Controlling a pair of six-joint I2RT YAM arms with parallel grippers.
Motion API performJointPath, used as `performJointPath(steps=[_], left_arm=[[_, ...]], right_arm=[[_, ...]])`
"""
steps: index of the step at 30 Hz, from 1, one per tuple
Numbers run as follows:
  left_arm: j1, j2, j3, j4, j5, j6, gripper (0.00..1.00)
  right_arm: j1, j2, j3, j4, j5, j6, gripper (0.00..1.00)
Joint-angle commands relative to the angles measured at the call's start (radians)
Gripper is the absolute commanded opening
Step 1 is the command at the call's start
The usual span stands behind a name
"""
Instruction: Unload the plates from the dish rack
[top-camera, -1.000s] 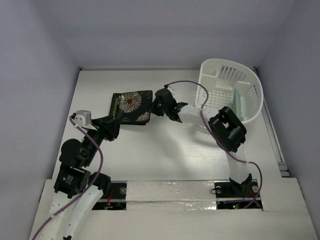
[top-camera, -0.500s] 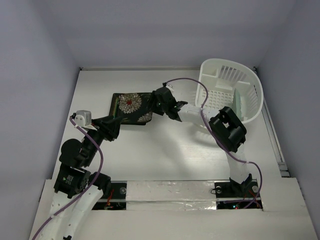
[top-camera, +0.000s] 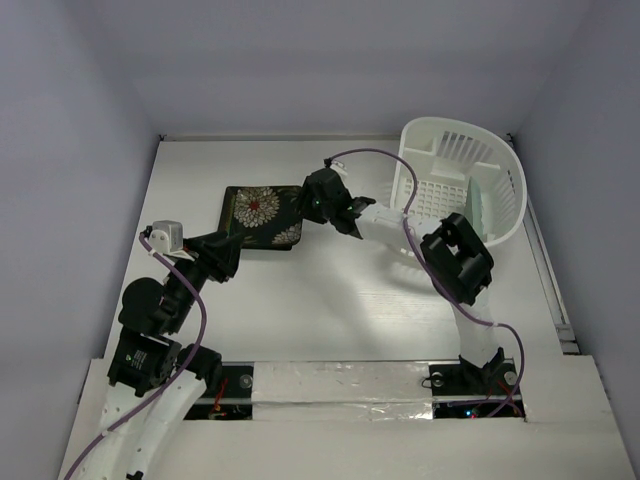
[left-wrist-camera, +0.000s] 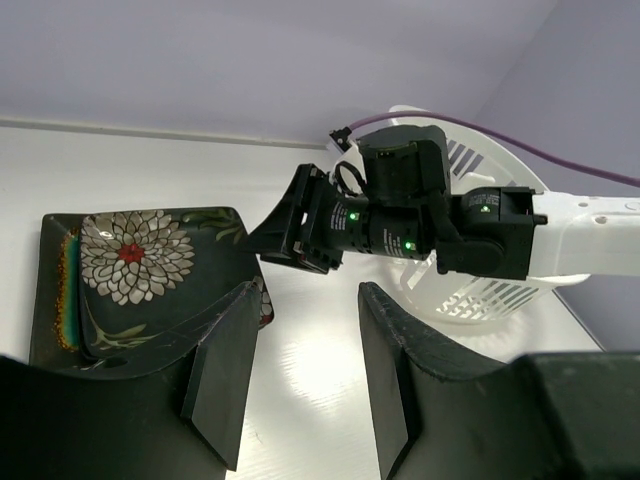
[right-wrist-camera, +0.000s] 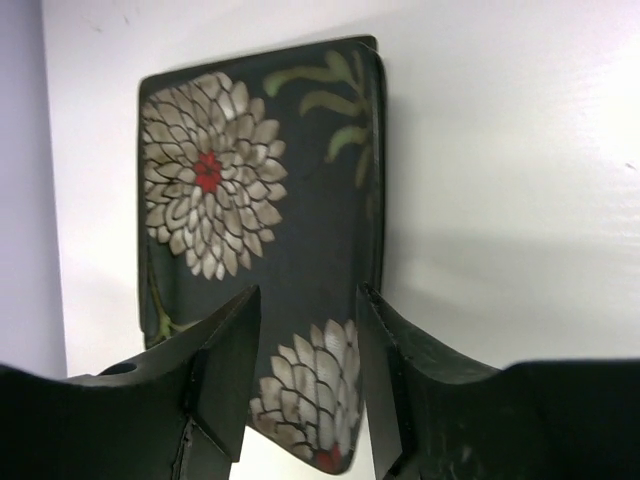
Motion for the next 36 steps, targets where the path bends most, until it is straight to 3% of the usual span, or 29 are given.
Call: performJointPath(steps=[1, 17, 21, 26, 29, 36], left_arm=[[0.004, 0.000, 0.016, 0.059, 0.016, 0.001, 0.41], [0.004, -0.002, 0.018, 0.059, 0.021, 0.001, 0.41], [0.004, 0.000, 0.016, 0.060, 0.024, 0.001, 0.41], [0.004, -0.008, 0.016, 0.059, 0.024, 0.001, 0.41], [0.004, -0.011, 0.018, 0.059, 0.022, 0.001, 0.41], [0.004, -0.020, 0.018, 0.053, 0.016, 0.001, 0.41]], right_arm=[[0.011, 0.019, 0.070, -0.018, 0.001, -0.016, 0.48], [0.011, 0.005, 0.038, -0.050, 0.100, 0.001, 0.48], [0.011, 0.050, 0.093, -0.116, 0.058, -0.010, 0.48], [0.011, 0.058, 0.078, -0.080, -0.010, -0.005, 0.46], [0.011, 0.074, 0.079, -0.070, -0.045, 0.009, 0.41], [0.011, 0.076, 0.067, -0.030, -0.073, 0.018, 0.15]])
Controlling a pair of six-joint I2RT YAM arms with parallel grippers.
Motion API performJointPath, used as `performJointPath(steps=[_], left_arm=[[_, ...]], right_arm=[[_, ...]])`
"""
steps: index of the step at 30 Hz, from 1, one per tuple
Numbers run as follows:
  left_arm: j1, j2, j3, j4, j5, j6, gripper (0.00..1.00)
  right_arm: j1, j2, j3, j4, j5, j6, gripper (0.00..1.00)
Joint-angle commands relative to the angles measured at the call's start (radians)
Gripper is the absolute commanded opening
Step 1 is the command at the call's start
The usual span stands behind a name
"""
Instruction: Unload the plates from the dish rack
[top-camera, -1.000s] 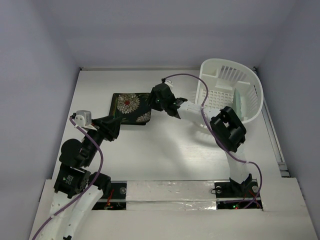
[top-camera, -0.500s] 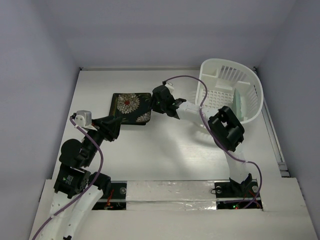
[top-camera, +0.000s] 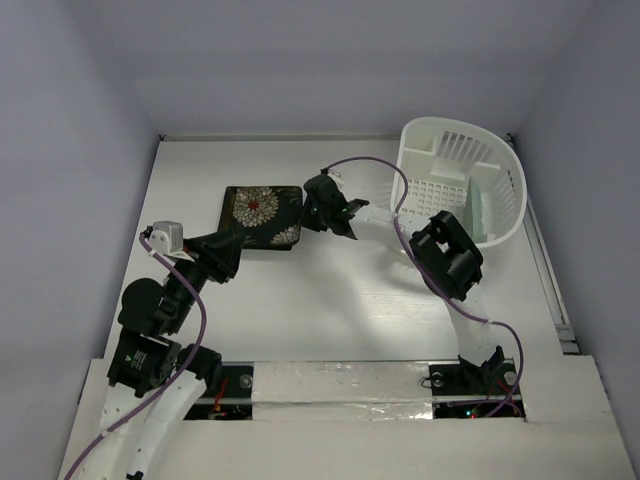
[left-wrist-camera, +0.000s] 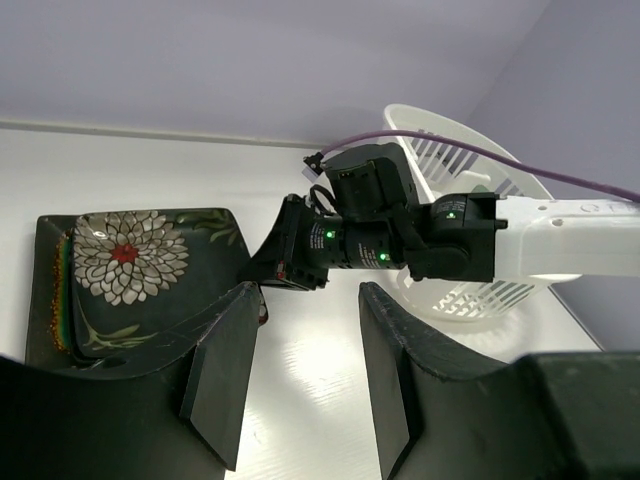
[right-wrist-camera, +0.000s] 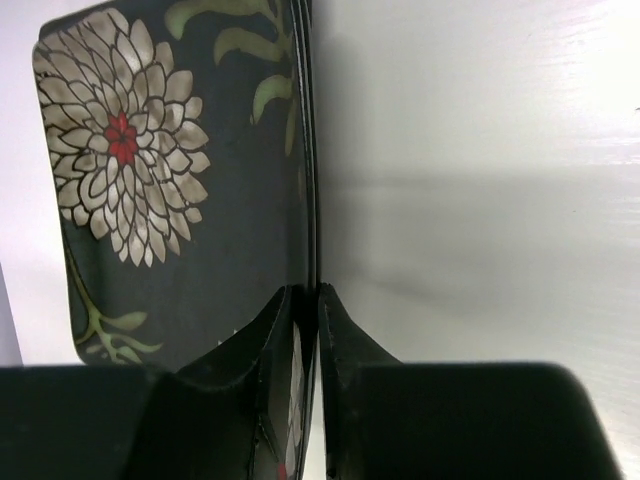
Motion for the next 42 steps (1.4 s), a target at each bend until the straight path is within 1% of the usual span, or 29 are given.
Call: performJointPath(steps=[1, 2, 5, 9, 14, 17, 18, 20, 21, 23, 24, 25, 27, 30, 31, 32, 33, 34, 35, 36, 37, 38, 39, 40, 41, 42], left_arm=[[0.004, -0.017, 0.018, 0.051, 0.004, 0.001, 0.41], [0.004, -0.018, 0.018, 0.051, 0.004, 0.001, 0.41], [0.004, -0.021, 0.020, 0.051, 0.002, 0.001, 0.41], [0.004, -0.023, 0.020, 0.051, 0.001, 0.001, 0.41], [0.004, -0.026, 0.018, 0.051, 0.001, 0.001, 0.41], [0.004, -0.026, 0.018, 0.051, 0.001, 0.001, 0.41], [0.004, -0.026, 0.018, 0.050, 0.001, 0.001, 0.41], [0.004, -0.026, 0.018, 0.051, 0.002, 0.001, 0.41], [0.004, -0.024, 0.018, 0.053, 0.004, 0.001, 0.41], [0.004, -0.026, 0.018, 0.053, 0.004, 0.001, 0.41], [0.004, -0.026, 0.018, 0.051, 0.004, 0.001, 0.41], [0.004, -0.026, 0.020, 0.051, 0.004, 0.001, 0.41], [0.004, -0.029, 0.018, 0.053, 0.004, 0.001, 0.41], [0.004, -0.032, 0.018, 0.053, 0.001, 0.001, 0.41], [0.004, -0.032, 0.018, 0.051, 0.001, 0.001, 0.41], [0.004, -0.035, 0.018, 0.050, 0.002, 0.001, 0.41], [0.004, -0.038, 0.018, 0.050, 0.001, 0.001, 0.41], [0.004, -0.044, 0.018, 0.047, 0.001, 0.001, 0.41], [0.004, -0.044, 0.018, 0.047, 0.001, 0.001, 0.40], [0.004, -0.047, 0.018, 0.044, 0.001, 0.001, 0.35], [-0.005, -0.053, 0.020, 0.040, -0.001, 0.001, 0.29], [-0.006, -0.055, 0.020, 0.037, -0.001, 0.003, 0.20], [-0.006, -0.059, 0.020, 0.034, -0.007, 0.001, 0.15], [-0.015, -0.063, 0.020, 0.031, -0.013, 0.001, 0.11], [-0.015, -0.072, 0.020, 0.028, -0.019, 0.001, 0.04], [-0.015, -0.078, 0.020, 0.025, -0.036, 0.000, 0.01]], right_arm=[[0.011, -0.002, 0.025, 0.047, -0.039, 0.001, 0.15], [0.011, -0.001, 0.036, 0.047, -0.045, 0.000, 0.15], [0.011, 0.010, 0.053, 0.049, -0.067, -0.005, 0.10], [0.020, 0.032, 0.083, 0.040, -0.088, -0.009, 0.09], [0.038, 0.070, 0.145, -0.008, -0.102, -0.037, 0.10], [0.038, 0.073, 0.157, -0.022, -0.099, -0.049, 0.15], [0.038, 0.070, 0.156, -0.022, -0.094, -0.051, 0.24], [0.038, 0.062, 0.148, -0.020, -0.088, -0.057, 0.35], [0.047, 0.047, 0.143, -0.022, -0.082, -0.061, 0.48], [0.048, 0.019, 0.123, -0.022, -0.036, -0.077, 0.62], [0.048, 0.003, 0.114, -0.022, -0.021, -0.083, 0.72], [0.048, -0.034, 0.105, -0.020, -0.005, -0.097, 0.75], [0.048, -0.077, 0.073, -0.010, 0.042, -0.115, 0.87], [0.048, -0.174, 0.031, -0.025, 0.105, -0.155, 0.88], [0.048, -0.201, 0.016, -0.026, 0.119, -0.179, 0.87], [0.048, -0.264, -0.001, -0.026, 0.139, -0.193, 0.83], [0.048, -0.299, -0.021, -0.029, 0.151, -0.207, 0.72], [0.048, -0.338, -0.063, -0.030, 0.191, -0.235, 0.64], [0.048, -0.422, -0.091, -0.030, 0.226, -0.250, 0.49], [0.048, -0.470, -0.120, -0.040, 0.270, -0.262, 0.17], [0.048, -0.519, -0.180, -0.049, 0.323, -0.290, 0.02], [0.048, -0.566, -0.208, -0.065, 0.440, -0.302, 0.00], [0.038, -0.662, -0.234, -0.103, 0.493, -0.313, 0.00], [0.029, -0.709, -0.280, -0.126, 0.540, -0.333, 0.00], [0.015, -0.755, -0.298, -0.150, 0.603, -0.339, 0.00], [-0.001, -0.839, -0.317, -0.205, 0.620, -0.342, 0.00]])
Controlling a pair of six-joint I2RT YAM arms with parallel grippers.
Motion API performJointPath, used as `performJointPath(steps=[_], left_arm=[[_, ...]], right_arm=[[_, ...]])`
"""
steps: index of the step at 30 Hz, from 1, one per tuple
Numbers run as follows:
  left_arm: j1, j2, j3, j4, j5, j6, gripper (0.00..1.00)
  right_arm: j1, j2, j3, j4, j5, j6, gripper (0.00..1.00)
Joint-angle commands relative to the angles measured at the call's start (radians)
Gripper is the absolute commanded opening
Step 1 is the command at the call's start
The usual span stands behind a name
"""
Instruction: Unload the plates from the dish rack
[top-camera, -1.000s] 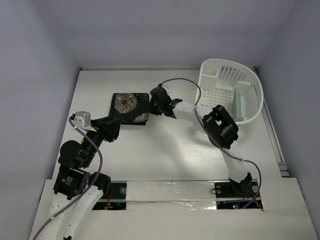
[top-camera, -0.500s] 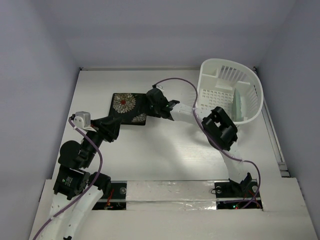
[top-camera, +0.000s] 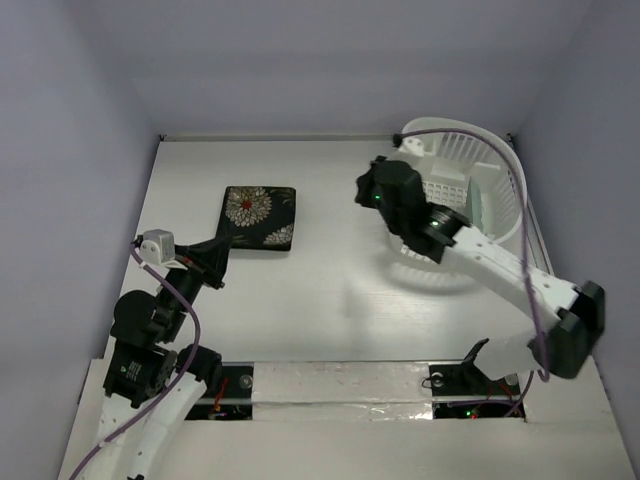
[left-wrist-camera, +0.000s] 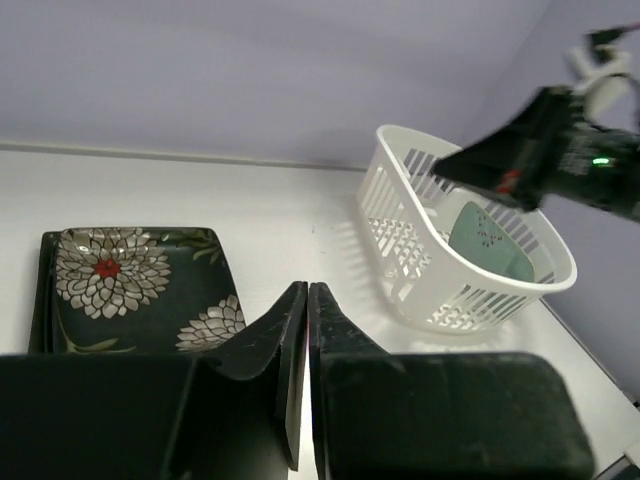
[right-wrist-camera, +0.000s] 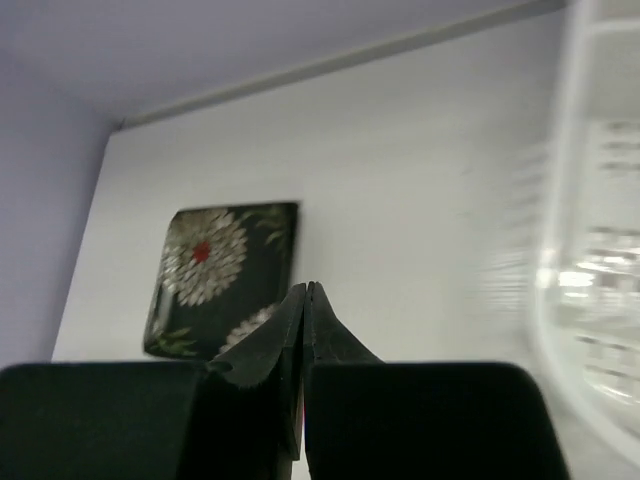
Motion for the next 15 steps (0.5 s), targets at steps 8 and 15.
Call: performJointPath(steps=[8, 15], left_arm=[[-0.060, -0.090, 0.010, 0.003, -0.041, -0.012, 0.10], [-0.090, -0.092, 0.009, -0.012, 0.001, -0.014, 0.24]], right_arm=[[-0.447, -0.420, -0.213, -0.288, 0.162, -0.121, 0.61], [-0.627, -0.285, -0.204, -0.389, 0.077, -0.238, 0.74]])
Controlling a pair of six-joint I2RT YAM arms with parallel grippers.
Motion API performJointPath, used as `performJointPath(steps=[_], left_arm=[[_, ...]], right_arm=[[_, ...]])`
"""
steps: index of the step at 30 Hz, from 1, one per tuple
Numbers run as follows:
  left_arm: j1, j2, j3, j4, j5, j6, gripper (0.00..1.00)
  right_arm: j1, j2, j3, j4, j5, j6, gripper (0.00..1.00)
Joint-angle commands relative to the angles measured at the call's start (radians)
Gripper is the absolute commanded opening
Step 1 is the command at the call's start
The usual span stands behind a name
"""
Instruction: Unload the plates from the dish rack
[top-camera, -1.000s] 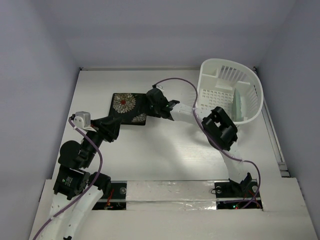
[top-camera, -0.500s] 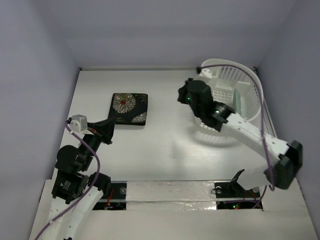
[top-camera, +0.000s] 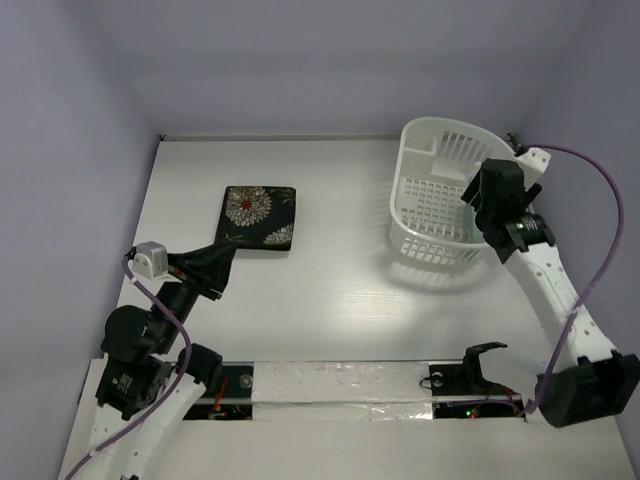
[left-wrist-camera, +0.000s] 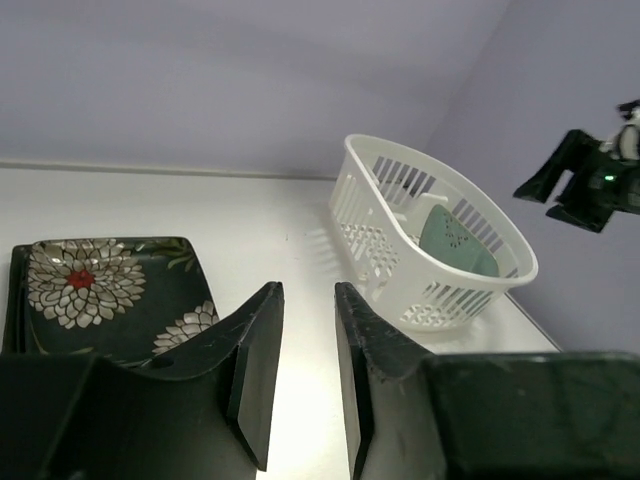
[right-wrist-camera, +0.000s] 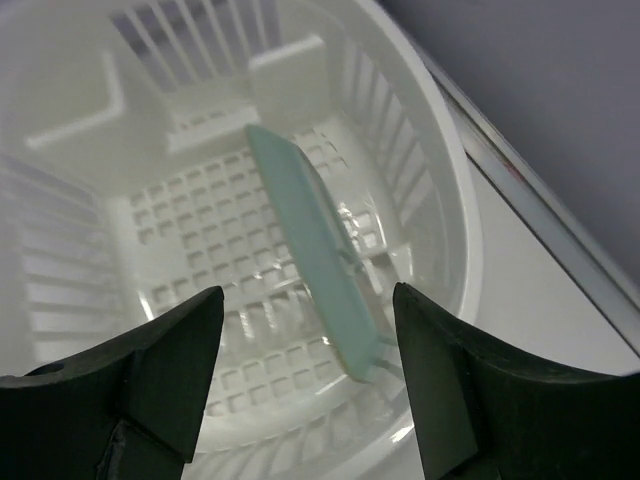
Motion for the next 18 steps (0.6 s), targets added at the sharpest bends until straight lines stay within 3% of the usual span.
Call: performJointPath(steps=[1, 9, 12, 18], left_arm=[[-0.028, -0.008, 0.007, 0.008, 0.031, -0.005, 0.25], [-0.076, -0.074, -0.007, -0.005, 0.019, -0.013, 0.30], [-0.085, -0.084, -0.007, -0.005, 0.019, -0.010, 0.30], [-0.094, -0.104, -0.007, -0.006, 0.010, -0.007, 0.31]], right_arm=[[-0.034, 0.116, 0.030, -0.093, -0.066, -0.101, 0.74], [-0.055, 0.343, 0.121, -0.165, -0.098, -0.182, 0.72], [-0.070, 0.408, 0.164, -0.203, -0.068, -0.190, 0.67], [-0.070, 0.549, 0.250, -0.301, 0.020, -0.198, 0.37]])
